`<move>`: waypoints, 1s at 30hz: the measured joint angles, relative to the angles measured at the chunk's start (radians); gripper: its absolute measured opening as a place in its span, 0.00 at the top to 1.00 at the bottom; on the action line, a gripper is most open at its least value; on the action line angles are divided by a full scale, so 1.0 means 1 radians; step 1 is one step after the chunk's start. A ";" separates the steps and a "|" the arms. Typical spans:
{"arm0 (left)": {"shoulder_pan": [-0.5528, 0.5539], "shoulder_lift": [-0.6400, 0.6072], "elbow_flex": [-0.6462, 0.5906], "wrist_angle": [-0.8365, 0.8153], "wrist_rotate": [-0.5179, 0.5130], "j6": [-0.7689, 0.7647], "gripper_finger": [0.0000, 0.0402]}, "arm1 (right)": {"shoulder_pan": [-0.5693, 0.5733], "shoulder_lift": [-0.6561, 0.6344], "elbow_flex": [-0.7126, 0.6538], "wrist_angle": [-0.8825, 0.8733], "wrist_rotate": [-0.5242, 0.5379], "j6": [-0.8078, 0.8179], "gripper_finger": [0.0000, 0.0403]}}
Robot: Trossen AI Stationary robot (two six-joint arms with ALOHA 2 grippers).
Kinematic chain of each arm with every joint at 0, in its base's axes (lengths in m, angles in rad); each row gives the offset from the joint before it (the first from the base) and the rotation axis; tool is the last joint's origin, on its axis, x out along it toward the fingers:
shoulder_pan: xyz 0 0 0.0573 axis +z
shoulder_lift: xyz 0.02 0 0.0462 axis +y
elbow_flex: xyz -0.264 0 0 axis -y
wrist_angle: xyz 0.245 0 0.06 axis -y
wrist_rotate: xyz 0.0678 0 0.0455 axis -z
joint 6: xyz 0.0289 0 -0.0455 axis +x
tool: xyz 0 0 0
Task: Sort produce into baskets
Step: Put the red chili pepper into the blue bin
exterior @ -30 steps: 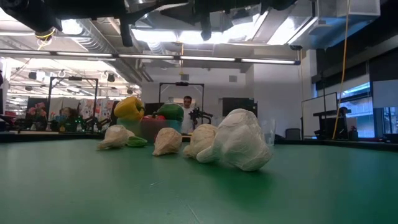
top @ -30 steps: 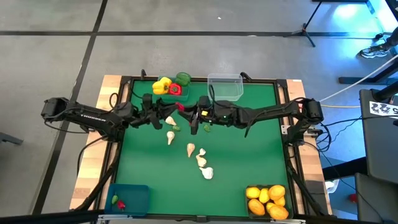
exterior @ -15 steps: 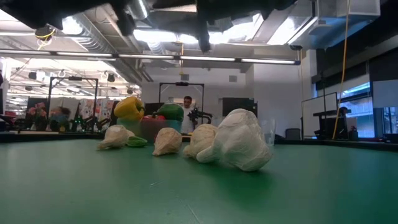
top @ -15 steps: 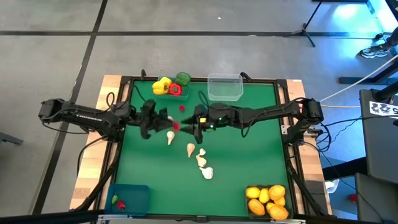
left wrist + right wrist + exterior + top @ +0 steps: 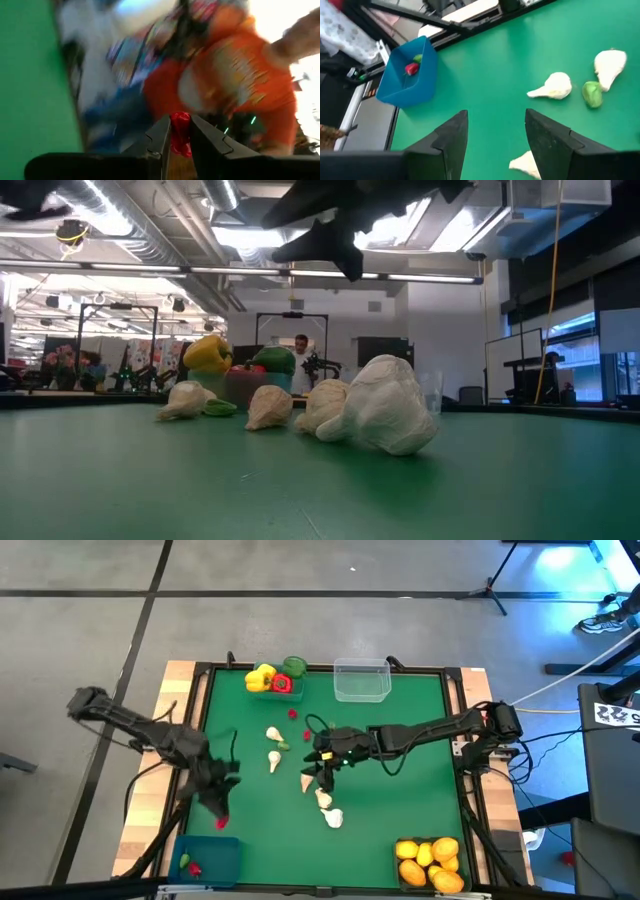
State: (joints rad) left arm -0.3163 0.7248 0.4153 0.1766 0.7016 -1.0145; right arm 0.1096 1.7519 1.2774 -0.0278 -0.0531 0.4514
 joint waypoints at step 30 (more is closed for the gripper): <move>-0.685 0.298 0.000 -0.209 -0.318 -0.191 0.59 | 0.002 0.000 0.000 0.004 0.088 0.039 0.52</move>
State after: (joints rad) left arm -1.0018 1.0230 0.4152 -0.0320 0.3840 -1.2054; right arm 0.1116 1.7519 1.2774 -0.0238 0.0345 0.4904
